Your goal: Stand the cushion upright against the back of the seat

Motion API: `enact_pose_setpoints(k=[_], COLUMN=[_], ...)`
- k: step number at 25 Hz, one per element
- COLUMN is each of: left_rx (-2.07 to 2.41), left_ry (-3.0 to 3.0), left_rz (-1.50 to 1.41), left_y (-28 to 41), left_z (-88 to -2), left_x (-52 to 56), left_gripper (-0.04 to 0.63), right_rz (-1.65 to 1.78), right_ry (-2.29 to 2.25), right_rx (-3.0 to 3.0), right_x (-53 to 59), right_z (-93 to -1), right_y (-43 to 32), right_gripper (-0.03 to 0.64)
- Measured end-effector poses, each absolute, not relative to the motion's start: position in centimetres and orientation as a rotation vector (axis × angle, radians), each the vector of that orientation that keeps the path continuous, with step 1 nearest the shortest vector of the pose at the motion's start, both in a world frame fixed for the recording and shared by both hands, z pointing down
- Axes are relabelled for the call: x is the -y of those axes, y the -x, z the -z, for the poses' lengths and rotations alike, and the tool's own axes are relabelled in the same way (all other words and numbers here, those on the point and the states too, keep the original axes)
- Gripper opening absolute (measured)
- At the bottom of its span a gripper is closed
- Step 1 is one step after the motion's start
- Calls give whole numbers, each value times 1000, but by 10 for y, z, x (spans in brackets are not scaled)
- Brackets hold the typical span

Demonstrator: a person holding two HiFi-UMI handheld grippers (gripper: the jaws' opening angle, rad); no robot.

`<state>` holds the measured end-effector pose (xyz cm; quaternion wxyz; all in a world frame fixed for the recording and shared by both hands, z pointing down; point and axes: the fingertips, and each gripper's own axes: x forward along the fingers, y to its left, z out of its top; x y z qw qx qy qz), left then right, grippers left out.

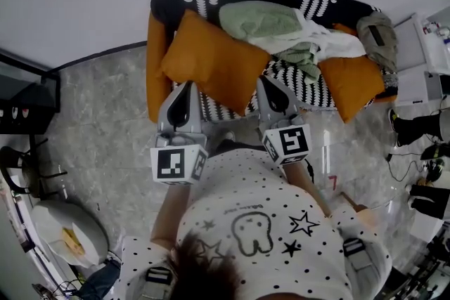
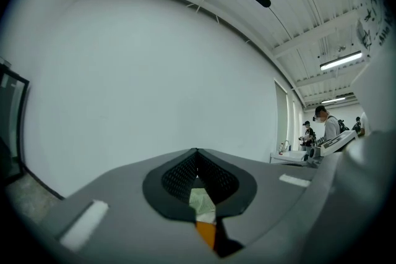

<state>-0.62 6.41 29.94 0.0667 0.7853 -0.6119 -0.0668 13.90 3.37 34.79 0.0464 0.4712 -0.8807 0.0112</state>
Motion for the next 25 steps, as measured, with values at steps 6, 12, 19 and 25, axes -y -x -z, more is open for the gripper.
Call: enact_pose_setpoints(k=[6,12,19,25], left_rx=[1872,1861,1797,1779], left_ry=[-2338,-2373,-2428,-2440], left_rz=[171,108,118,127], left_y=[3,-7,-27,-34], left_z=[-300,-299,-295,-293], left_x=[-76,-73,-54,-45], left_gripper=[-5,-5,-5,-5], right_rz=[-64,-138,-149,-142], right_ry=[-1424,-1450,-1540,-1551], right_rx=[2693,2686,2617,2593], right_x=[-40,-48,-47,-41], right_z=[-352,-359,-365,-365], right_y=[-148,-159,-184,-190], right_gripper=[-2,-2,-2,-2])
